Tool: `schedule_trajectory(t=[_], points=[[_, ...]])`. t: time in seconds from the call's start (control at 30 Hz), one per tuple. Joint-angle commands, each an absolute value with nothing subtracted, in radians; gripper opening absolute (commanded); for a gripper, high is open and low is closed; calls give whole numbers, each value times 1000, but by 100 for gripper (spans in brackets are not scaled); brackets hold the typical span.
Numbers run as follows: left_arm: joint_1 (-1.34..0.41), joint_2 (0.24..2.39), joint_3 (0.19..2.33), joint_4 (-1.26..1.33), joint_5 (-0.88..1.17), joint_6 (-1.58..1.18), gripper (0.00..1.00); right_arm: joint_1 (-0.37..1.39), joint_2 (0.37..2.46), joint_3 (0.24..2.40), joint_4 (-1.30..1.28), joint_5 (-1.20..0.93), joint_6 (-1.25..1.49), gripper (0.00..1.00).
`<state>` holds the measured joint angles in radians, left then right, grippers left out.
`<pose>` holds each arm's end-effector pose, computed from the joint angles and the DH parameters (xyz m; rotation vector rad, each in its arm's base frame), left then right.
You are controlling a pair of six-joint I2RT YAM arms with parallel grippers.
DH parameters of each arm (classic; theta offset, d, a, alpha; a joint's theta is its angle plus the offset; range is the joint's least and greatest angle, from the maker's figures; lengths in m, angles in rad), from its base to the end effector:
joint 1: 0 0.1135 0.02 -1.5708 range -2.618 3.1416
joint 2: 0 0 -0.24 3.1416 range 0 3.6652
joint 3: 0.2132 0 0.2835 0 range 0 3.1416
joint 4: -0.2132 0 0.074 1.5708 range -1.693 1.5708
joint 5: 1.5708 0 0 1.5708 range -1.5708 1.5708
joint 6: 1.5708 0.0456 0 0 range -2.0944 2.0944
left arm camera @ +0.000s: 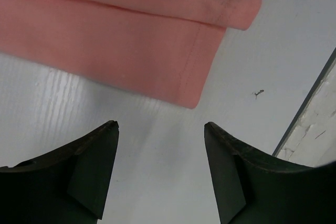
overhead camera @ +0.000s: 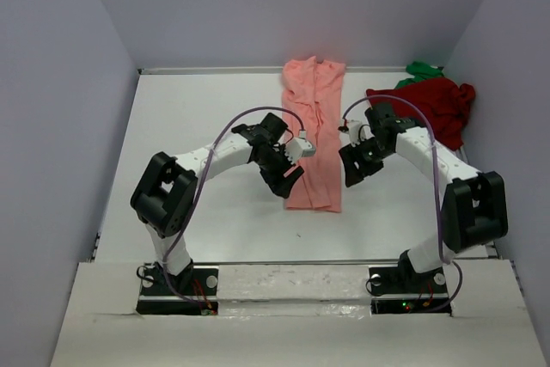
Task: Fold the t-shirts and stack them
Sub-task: Fold the tshirt
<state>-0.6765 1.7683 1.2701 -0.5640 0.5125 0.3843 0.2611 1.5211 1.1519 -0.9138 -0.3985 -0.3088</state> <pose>0.2937 -0.2644 0.1698 1.4737 2.1615 -0.7753 0.3056 0.1000 0.1979 -0.8640 2.6589 0.5545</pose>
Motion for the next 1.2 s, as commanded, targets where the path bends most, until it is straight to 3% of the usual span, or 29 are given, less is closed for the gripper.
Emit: schedule_trajectory(t=[0.0, 0.2, 0.53, 1.03, 1.17], points=[[-742, 1766, 1276, -585, 453, 390, 75, 256, 1607, 1193, -943, -529, -288, 61], [-755, 1778, 1243, -578, 433, 371, 68, 256, 1690, 1200, -943, -565, -293, 59], [-756, 1749, 1167, -540, 348, 344, 67, 256, 1727, 1181, -951, -601, -287, 58], [-756, 1773, 1150, -511, 485, 331, 67, 256, 1778, 1134, -951, -615, -291, 53], [-755, 1801, 1155, -518, 574, 331, 59, 256, 1772, 1117, -943, -606, -290, 53]])
